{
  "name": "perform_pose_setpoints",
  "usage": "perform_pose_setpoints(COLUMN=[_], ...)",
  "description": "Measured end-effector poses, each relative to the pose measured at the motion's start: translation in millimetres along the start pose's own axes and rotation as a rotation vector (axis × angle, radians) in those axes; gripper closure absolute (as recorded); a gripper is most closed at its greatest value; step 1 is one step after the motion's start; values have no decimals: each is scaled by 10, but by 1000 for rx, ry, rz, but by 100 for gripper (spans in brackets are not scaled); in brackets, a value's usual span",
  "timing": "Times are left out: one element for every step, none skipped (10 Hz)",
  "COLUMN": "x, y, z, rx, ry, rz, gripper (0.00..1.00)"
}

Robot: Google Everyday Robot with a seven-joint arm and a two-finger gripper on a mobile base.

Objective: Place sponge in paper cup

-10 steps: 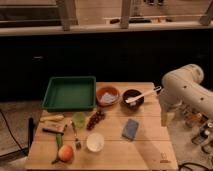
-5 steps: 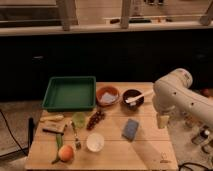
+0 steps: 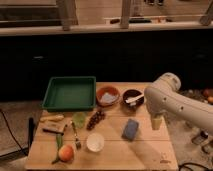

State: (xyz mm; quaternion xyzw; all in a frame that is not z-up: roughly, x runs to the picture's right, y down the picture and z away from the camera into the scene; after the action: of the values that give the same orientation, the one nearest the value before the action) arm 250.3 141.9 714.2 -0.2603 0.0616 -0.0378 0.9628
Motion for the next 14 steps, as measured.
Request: perform_pose_setpoints(x=[-16, -89, -179, -204, -190, -203, -233, -268, -309, -315, -336, -370, -385, -401], y=[-7, -37, -66, -56, -49, -64, -89, -110, -120, -114, -123, -146, -160, -168], z=[23, 54, 63, 89, 114, 150, 182, 194, 217, 231, 259, 278, 306, 321], rx=[3, 6, 11, 11, 11, 14, 16, 18, 19, 19, 20, 23, 24, 26], ry=[3, 9, 10, 13, 15, 15, 16, 16, 18, 17, 15, 10, 7, 4], rz=[-9, -21, -30, -34, -35, -44, -53, -62, -71, -72, -77, -84, -90, -95], gripper=[20, 20, 20, 20, 20, 20, 20, 20, 20, 20, 20, 20, 20, 20])
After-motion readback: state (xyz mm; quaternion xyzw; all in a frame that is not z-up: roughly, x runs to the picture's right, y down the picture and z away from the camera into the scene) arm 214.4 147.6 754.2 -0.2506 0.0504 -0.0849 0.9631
